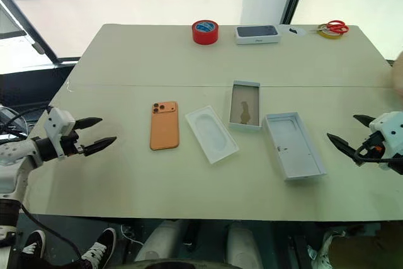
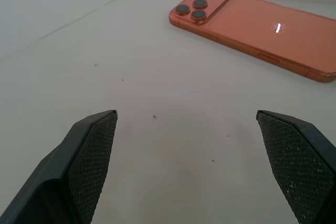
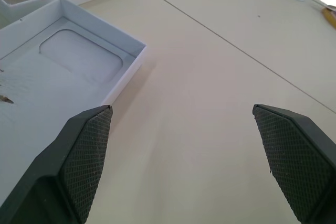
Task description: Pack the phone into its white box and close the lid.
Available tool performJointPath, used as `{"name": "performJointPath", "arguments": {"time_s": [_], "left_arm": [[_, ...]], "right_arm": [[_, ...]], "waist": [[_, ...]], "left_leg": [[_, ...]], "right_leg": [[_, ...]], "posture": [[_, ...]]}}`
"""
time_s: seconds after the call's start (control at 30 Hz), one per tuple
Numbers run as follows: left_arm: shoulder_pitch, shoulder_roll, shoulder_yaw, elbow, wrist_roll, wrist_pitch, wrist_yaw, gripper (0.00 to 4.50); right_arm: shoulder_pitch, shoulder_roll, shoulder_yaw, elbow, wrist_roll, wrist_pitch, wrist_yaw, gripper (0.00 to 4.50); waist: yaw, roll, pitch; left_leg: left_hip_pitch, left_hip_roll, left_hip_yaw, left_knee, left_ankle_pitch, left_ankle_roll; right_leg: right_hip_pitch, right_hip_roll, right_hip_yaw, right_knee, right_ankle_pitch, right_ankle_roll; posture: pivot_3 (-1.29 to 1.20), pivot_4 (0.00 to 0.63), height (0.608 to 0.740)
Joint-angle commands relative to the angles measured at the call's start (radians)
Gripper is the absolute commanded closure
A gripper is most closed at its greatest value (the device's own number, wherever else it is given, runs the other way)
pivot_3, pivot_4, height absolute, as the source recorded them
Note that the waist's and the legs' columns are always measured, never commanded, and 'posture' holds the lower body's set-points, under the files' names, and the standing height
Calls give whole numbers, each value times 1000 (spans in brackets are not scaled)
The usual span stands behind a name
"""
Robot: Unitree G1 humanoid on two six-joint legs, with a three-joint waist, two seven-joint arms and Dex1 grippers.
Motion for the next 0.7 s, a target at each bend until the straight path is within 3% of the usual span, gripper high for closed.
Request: {"name": "performJointPath", "arguments": {"time_s": [0.03,0.27,0.7], "left_arm": [[5,4,33,-56,-20,-9,20,33],[4,7,25,-64,-16,-10,47,33],[-65,23,2,-11,-7,-47,-21,33]], "right_arm": [[-2,-30,-7,57,-24,-52,11,26],[-57,-14,25,45,-13,-41,16,26],[-7,14,31,-28,-4,-29,18,26]], "waist": [[-3,0,0],[-12,3,-1],[-5,3,-1]], "left_leg": [[0,0,0,0,0,0],[0,0,0,-2,0,0],[0,0,0,-2,0,0]], "right_leg": [[0,0,0,0,0,0],[-1,0,0,0,0,0],[-1,0,0,0,0,0]], "posture": [[0,150,740],[0,150,740],[0,150,740]]}}
